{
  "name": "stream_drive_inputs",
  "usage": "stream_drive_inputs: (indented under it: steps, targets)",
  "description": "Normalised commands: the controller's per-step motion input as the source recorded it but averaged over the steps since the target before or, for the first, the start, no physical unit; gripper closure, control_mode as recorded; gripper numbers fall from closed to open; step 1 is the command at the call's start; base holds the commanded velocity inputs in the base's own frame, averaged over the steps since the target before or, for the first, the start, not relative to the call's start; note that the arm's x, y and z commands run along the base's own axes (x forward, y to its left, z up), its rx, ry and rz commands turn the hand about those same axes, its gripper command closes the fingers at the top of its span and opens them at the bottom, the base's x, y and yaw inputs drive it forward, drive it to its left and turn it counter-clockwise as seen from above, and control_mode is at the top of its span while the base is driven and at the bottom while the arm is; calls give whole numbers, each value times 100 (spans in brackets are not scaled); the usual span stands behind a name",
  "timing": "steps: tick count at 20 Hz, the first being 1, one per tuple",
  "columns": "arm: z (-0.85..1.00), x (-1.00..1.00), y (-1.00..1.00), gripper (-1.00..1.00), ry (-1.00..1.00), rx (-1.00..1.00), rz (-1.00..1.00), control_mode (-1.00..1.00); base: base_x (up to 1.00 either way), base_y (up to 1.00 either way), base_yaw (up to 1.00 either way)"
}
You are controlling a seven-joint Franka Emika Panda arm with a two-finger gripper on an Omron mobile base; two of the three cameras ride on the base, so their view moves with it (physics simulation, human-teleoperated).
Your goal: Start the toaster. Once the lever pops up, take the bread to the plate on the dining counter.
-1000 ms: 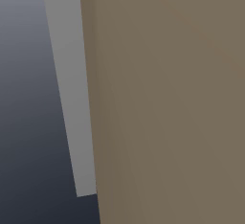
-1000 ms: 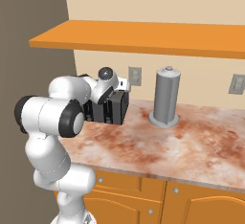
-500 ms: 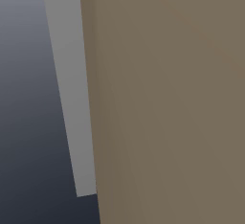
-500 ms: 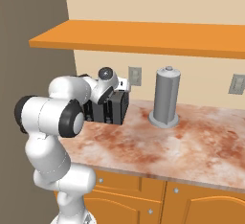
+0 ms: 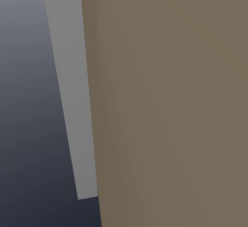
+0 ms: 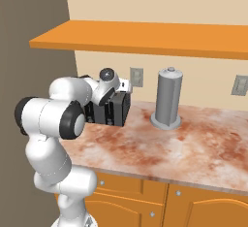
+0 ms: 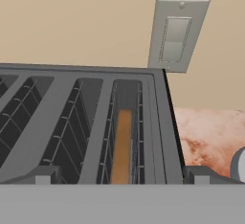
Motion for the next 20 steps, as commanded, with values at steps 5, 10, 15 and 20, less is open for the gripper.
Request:
stream_drive_inputs:
  steps: [5,10,15,20]
  targets:
    - [0,0,0,-100,0,0,0,-100,0,0,0]
    - [0,0,0,-100,0,0,0,-100,0,0,0]
    - [0,0,0,-100,0,0,0,-100,0,0,0]
    - [0,0,0,-100,0,0,0,-100,0,0,0]
